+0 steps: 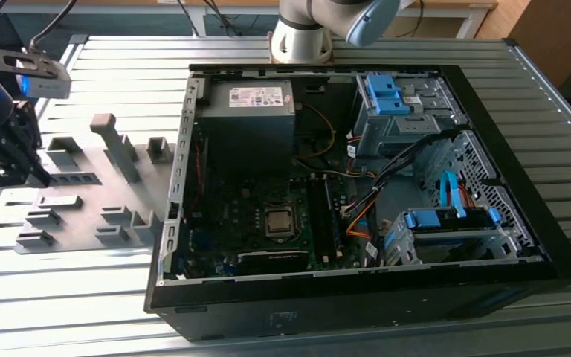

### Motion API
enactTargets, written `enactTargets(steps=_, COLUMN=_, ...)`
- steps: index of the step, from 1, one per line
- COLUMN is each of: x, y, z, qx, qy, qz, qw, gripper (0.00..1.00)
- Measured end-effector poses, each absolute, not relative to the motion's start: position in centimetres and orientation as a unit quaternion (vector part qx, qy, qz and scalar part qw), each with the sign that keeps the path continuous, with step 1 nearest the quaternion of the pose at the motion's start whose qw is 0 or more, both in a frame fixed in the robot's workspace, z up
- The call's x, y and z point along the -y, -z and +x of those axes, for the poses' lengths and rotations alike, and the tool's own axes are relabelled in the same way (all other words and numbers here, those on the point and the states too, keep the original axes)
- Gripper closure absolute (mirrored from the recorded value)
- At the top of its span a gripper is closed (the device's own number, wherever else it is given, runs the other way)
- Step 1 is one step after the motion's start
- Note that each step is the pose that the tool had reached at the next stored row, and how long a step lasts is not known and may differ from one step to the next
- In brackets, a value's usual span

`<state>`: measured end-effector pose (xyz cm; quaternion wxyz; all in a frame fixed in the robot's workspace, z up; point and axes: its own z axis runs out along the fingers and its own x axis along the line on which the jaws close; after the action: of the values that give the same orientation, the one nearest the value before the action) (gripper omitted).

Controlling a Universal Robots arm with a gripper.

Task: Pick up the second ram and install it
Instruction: 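Pick up the second ram and move it above second insertion slot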

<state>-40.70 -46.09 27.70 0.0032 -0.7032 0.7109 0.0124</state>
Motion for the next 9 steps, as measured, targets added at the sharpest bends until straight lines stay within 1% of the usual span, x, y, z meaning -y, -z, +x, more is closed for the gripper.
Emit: enactTargets(steps=9, x=46.09, y=-28.28, z=-40.7, qx=-0.711, qy=-0.012, qz=-0.703, qw=0.003, gripper=0.86)
